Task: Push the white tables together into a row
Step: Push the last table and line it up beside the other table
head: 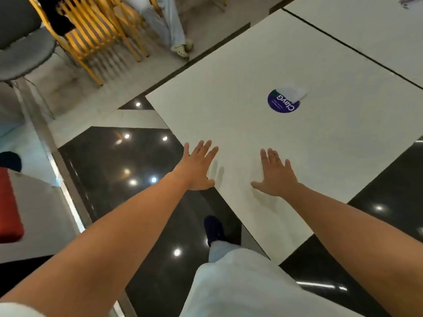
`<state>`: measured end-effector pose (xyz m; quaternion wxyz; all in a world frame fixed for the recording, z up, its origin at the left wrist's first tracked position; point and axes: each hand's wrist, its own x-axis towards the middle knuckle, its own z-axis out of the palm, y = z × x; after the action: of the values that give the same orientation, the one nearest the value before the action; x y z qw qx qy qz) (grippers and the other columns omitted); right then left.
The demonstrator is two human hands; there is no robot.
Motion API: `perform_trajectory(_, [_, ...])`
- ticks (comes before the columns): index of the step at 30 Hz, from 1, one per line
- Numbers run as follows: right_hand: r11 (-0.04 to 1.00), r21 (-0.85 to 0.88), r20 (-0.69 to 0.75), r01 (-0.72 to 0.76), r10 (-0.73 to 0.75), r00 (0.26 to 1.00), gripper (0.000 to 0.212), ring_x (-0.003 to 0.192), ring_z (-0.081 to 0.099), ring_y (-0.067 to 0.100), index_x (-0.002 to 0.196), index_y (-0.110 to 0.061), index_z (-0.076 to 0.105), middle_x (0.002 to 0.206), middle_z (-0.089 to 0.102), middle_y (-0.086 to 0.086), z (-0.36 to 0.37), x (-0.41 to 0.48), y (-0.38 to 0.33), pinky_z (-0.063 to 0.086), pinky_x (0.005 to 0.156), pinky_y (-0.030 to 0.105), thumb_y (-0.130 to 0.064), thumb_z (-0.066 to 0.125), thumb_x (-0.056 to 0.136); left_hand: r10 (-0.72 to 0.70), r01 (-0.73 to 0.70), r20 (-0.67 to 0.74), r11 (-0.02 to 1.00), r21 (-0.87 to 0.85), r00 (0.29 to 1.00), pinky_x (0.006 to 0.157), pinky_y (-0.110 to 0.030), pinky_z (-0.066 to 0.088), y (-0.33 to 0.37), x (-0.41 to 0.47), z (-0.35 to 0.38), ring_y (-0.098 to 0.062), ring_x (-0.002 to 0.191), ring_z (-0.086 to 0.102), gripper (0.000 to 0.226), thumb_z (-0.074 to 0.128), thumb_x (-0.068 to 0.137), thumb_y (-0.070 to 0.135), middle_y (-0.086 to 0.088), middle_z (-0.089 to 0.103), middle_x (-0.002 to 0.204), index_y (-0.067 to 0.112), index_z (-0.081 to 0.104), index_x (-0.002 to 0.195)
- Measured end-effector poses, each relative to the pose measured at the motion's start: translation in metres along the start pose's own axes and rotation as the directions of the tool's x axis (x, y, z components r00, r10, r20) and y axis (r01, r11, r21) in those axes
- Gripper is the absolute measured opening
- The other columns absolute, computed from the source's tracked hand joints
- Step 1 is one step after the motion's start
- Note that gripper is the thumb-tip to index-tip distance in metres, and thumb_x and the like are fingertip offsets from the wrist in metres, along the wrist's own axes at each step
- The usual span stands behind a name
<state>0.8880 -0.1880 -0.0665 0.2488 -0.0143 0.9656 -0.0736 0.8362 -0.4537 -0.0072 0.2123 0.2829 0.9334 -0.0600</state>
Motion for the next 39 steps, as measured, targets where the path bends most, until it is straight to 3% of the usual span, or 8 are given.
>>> perform_trajectory(11, [0.956,0.163,0.008,-0.242,0.244,0.970,0.113,0.152,-0.009,0.030,0.153,-0.012,-0.020,0.164,-0.015,0.016,-0.017,0.022,-0.088,0.009,0.120,0.057,-0.069,0.050,0.085,0.229,-0.236,0.088,0.969,0.072,0.969,0.118,-0.061,-0.009,-0.112,0.041,-0.028,-0.029,0.150,-0.019,0.107,0.056,0.082,0.057,-0.007,-0.018,0.165,0.022,-0.012,0.157])
perform_trajectory(21, [0.766,0.309,0.081,-0.564,0.570,0.818,0.118,0.152,-0.012,0.029,0.152,-0.013,-0.024,0.163,-0.020,0.015,0.010,0.016,-0.160,0.005,0.120,0.056,-0.067,0.054,0.082,0.475,-0.493,0.143,0.858,0.147,0.868,0.116,-0.059,-0.015,-0.191,0.100,-0.025,-0.029,0.146,-0.029,0.113,0.053,0.081,0.062,-0.004,-0.032,0.160,0.023,-0.025,0.153])
perform_trajectory(29, [0.683,0.349,0.088,-0.641,0.657,0.748,0.121,0.151,-0.015,0.027,0.152,-0.014,-0.025,0.163,-0.021,0.013,0.006,0.039,-0.220,0.000,0.122,0.052,-0.062,0.060,0.081,0.524,-0.539,0.125,0.827,0.162,0.842,0.118,-0.060,-0.008,-0.233,0.132,-0.028,-0.031,0.147,-0.027,0.116,0.051,0.081,0.066,-0.008,-0.030,0.161,0.014,-0.026,0.151])
perform_trajectory(39, [0.600,0.347,0.093,-0.721,0.743,0.663,0.123,0.150,-0.018,0.029,0.152,-0.010,-0.023,0.163,-0.021,0.015,0.032,0.064,-0.227,-0.006,0.120,0.049,-0.059,0.063,0.080,0.558,-0.570,0.114,0.807,0.156,0.822,0.120,-0.057,-0.007,-0.238,0.164,0.012,-0.034,0.146,-0.028,0.125,0.054,0.079,0.068,-0.011,-0.033,0.159,0.009,-0.032,0.147])
